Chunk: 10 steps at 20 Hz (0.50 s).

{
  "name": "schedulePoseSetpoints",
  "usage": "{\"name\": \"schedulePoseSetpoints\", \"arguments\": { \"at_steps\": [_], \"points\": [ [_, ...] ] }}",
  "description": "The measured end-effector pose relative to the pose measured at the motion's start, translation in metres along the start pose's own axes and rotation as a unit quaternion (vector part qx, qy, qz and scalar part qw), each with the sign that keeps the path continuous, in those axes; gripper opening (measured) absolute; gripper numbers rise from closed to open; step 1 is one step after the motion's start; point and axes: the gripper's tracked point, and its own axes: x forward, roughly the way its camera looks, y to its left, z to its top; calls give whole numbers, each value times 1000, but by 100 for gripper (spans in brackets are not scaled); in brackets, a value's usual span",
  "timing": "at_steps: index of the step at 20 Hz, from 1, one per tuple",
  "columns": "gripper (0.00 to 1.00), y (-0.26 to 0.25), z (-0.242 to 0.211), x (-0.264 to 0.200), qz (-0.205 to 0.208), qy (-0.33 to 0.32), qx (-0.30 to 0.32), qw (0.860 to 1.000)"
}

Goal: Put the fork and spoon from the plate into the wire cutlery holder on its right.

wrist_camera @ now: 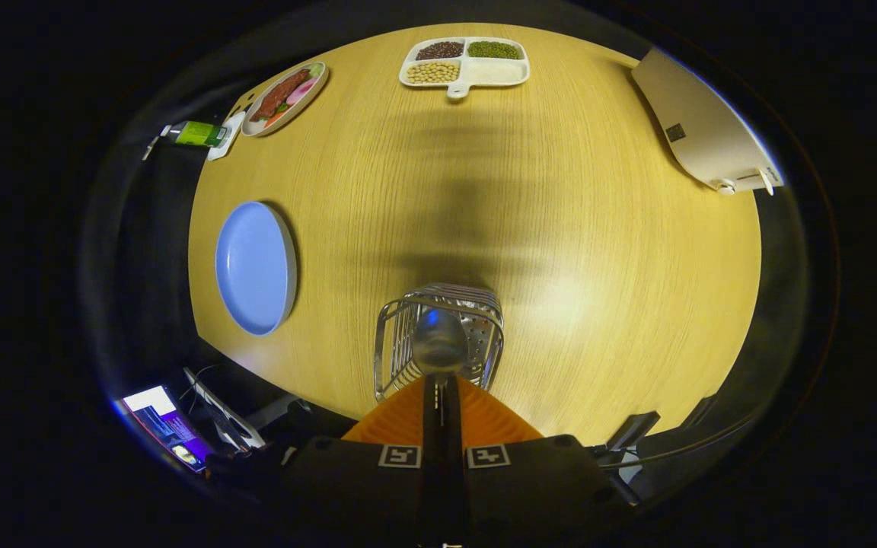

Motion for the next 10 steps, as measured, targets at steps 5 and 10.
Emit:
{"name": "schedulePoseSetpoints", "arguments": {
  "at_steps": [5, 10],
  "points": [
    [20, 6, 13, -1, 26, -27, 4, 999],
    [75, 17, 22, -28, 71, -105, 16, 992]
  ]
}}
